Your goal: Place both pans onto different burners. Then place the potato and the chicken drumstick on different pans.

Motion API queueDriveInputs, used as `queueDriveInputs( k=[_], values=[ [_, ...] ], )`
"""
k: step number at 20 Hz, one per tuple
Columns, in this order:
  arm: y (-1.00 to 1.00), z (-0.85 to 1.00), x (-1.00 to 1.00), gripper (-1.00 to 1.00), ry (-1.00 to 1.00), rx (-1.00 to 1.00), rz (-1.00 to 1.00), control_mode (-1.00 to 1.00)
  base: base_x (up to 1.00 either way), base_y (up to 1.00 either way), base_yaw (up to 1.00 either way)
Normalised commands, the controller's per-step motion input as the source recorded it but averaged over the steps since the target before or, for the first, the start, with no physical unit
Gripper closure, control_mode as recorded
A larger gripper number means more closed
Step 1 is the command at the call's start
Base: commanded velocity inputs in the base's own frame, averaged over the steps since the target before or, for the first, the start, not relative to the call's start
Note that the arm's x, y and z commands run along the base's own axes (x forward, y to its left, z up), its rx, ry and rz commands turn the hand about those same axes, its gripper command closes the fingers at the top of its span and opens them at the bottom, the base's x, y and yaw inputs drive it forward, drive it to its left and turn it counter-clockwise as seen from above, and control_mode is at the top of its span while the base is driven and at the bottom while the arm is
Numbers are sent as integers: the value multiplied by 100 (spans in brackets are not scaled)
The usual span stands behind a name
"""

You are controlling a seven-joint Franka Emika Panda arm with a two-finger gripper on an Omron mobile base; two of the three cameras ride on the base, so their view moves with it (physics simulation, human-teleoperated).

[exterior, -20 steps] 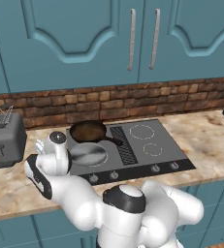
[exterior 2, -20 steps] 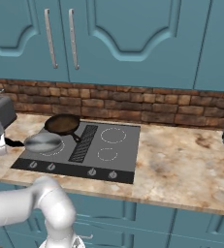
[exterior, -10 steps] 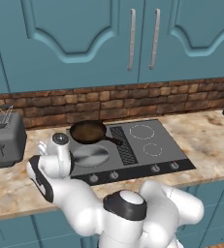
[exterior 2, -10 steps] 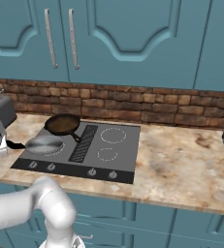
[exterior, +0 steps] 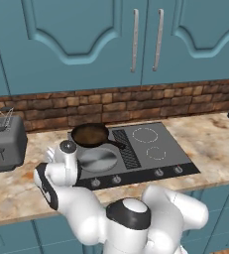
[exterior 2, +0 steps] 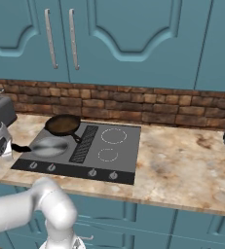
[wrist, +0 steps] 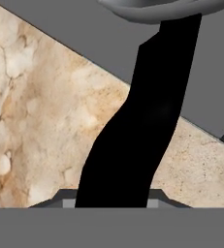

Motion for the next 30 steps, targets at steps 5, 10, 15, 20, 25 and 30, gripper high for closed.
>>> queueDriveInputs(
  k=[5,10,15,20,25,30],
  values=[
    [-11,-31,19,100,-2,3,-3,-100,0,0,0],
    [0,-34,0,100,-8,9,0,-100,0,0,0],
    [0,-33,14,100,-5,1,0,-100,0,0,0],
    [0,-23,10,-100,-3,3,0,-100,0,0,0],
    [-3,0,-13,-100,-5,4,1,-100,0,0,0],
    [0,0,-29,-100,-5,9,7,-100,0,0,0]
  ],
)
